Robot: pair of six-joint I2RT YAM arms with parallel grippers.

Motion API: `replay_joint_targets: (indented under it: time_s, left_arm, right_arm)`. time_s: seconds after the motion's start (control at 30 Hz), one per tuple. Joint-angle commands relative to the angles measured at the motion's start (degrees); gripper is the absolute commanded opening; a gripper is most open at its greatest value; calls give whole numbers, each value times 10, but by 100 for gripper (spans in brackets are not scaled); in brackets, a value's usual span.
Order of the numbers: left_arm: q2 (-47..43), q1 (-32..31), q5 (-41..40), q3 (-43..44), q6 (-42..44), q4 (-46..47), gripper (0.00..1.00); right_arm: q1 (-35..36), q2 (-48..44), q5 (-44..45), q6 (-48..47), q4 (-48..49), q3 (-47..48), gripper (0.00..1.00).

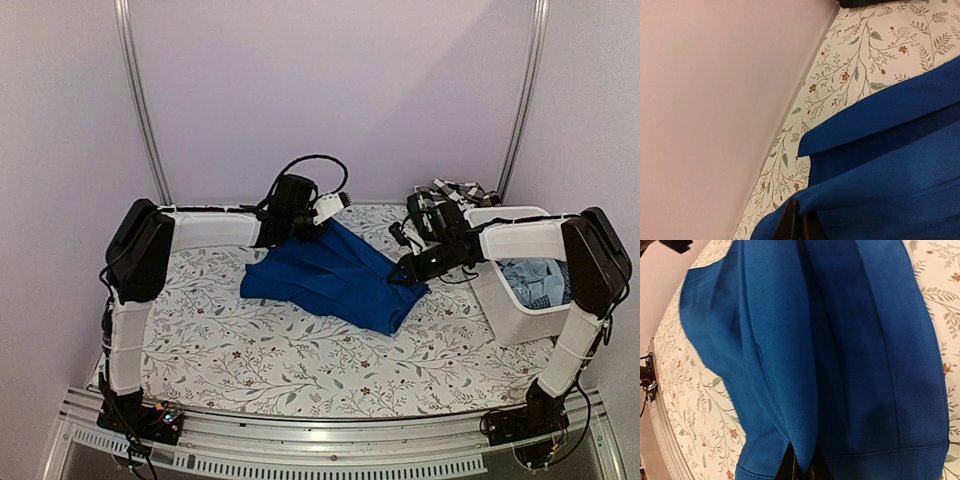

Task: Fold and stack the mixed laundry pile
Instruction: Fold the flattened skirt at the center of the board, then move the rectangle-folded skirt to the center of the board.

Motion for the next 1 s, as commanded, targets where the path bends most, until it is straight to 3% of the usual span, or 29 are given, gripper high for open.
replay_joint_targets:
  time_s: [0.0, 0.03, 0.13, 0.23, 0.33, 0.5, 0.7, 0.97]
  left_arm:
    - [57, 13, -37, 46, -10, 71, 7]
    - [61, 13, -42, 47, -28, 72, 14]
    - [38, 13, -52, 14, -78, 75, 46]
    - [-29, 18, -67, -55, -154, 74, 61]
    - [-105, 29, -67, -125, -222, 59, 70]
    - [-177, 34, 70, -207, -302, 9, 69]
    - [-120, 49, 172, -201, -399, -61, 50]
    - [-93, 74, 231, -231, -521, -110, 42]
  right_arm:
    - [-15, 61, 97, -6, -19, 37, 5]
    - [-15, 76, 104, -9, -21, 46, 6]
    - [-15, 111, 115, -11, -22, 70, 6]
    - [-15, 154, 106, -15, -30, 92, 5]
    - [-14, 196, 88, -20, -39, 105, 5]
    - [-8, 220, 75, -19, -31, 97, 5]
    - [23, 231, 80, -42, -33, 100, 5]
    - [69, 250, 79, -46, -37, 112, 6]
